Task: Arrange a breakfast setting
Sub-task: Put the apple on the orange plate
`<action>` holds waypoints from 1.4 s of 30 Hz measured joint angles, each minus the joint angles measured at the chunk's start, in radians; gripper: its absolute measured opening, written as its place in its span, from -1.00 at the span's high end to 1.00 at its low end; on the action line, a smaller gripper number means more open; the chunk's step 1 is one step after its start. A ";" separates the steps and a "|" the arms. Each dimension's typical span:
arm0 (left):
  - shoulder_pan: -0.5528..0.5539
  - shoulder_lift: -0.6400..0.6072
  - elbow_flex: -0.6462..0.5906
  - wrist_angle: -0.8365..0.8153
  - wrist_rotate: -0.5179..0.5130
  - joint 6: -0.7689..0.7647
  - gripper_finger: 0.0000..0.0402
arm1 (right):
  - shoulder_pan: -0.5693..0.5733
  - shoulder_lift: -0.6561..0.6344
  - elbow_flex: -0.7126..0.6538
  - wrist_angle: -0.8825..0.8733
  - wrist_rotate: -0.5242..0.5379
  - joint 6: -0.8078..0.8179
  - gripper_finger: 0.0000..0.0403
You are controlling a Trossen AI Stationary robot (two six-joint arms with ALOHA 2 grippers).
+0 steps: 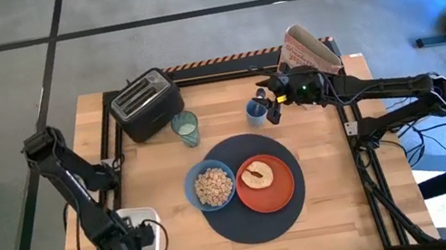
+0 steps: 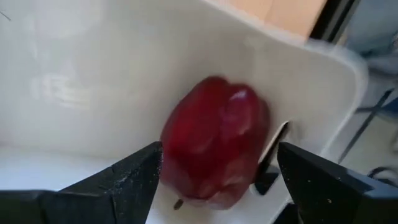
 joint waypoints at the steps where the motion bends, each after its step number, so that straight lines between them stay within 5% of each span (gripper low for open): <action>1: -0.008 0.012 0.000 -0.003 0.015 0.011 -0.56 | 0.000 0.000 0.000 -0.002 0.000 0.000 -0.11; 8: -0.051 0.090 0.001 0.025 0.113 0.057 -0.56 | 0.000 0.000 0.000 -0.001 0.000 0.000 -0.11; 18: -0.050 0.094 0.004 0.002 -0.135 0.055 -0.56 | 0.000 0.000 0.000 0.007 0.000 0.008 -0.12; 29: -0.043 0.093 0.001 -0.050 -0.111 0.001 -0.60 | 0.000 0.000 0.000 0.007 0.002 0.014 -0.12; 36: -0.043 0.103 -0.003 -0.063 -0.268 0.003 -0.83 | 0.000 0.000 0.000 0.001 0.001 0.014 -0.12; 42: -0.045 0.120 -0.004 -0.113 -0.172 0.007 -0.82 | 0.000 0.000 0.000 0.000 0.001 0.014 -0.12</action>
